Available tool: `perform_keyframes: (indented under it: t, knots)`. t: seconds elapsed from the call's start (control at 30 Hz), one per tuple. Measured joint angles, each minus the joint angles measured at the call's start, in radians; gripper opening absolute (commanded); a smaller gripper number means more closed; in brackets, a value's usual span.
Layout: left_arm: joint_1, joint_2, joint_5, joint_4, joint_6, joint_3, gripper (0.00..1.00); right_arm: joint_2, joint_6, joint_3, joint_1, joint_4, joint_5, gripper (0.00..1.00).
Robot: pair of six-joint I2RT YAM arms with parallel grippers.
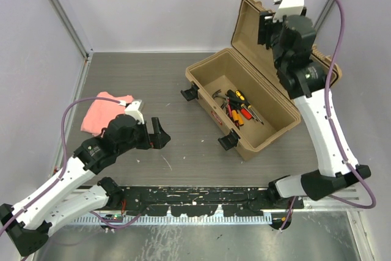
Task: Pack the tool kit
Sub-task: Close the toolbox at the center of the board.
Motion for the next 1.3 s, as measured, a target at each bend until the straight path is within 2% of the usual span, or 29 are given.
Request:
perform_keyframes:
  t: [0.1,0.23,0.33,0.47,0.67,0.83,0.97,1.07,1.17,1.3]
  knots:
    - [0.0,0.0,0.006,0.0,0.0,0.0,0.98,0.07,0.002,0.137,-0.078,-0.087,-0.026,0.71]
    - [0.0,0.002,0.015,0.0,0.0,0.0,0.98,0.146,0.028,0.285,-0.223,-0.202,-0.145,0.73]
    - [0.0,0.007,0.022,0.001,0.0,0.0,0.98,0.175,0.053,0.321,-0.32,-0.273,-0.262,0.74]
    - [0.0,0.015,0.027,0.001,0.0,0.0,0.98,0.206,0.063,0.323,-0.378,-0.353,-0.389,0.74]
    - [0.0,0.036,0.037,0.014,0.0,0.0,0.98,0.257,0.025,0.325,-0.382,-0.418,-0.489,0.73]
    - [0.0,0.074,0.056,0.039,0.0,0.0,0.98,0.233,-0.015,0.29,-0.388,-0.404,-0.533,0.63]
    - [0.0,0.1,0.069,0.046,0.0,0.0,0.98,0.175,-0.032,0.206,-0.387,-0.348,-0.571,0.55]
    - [0.0,0.106,0.078,0.047,-0.001,0.0,0.98,0.121,-0.024,0.137,-0.373,-0.307,-0.598,0.52]
    - [0.0,0.106,0.084,0.056,-0.001,0.0,0.98,0.04,-0.017,0.031,-0.32,-0.249,-0.599,0.52]
    - [0.0,0.106,0.087,0.062,-0.003,0.0,0.98,-0.057,-0.019,-0.095,-0.174,-0.225,-0.505,0.51]
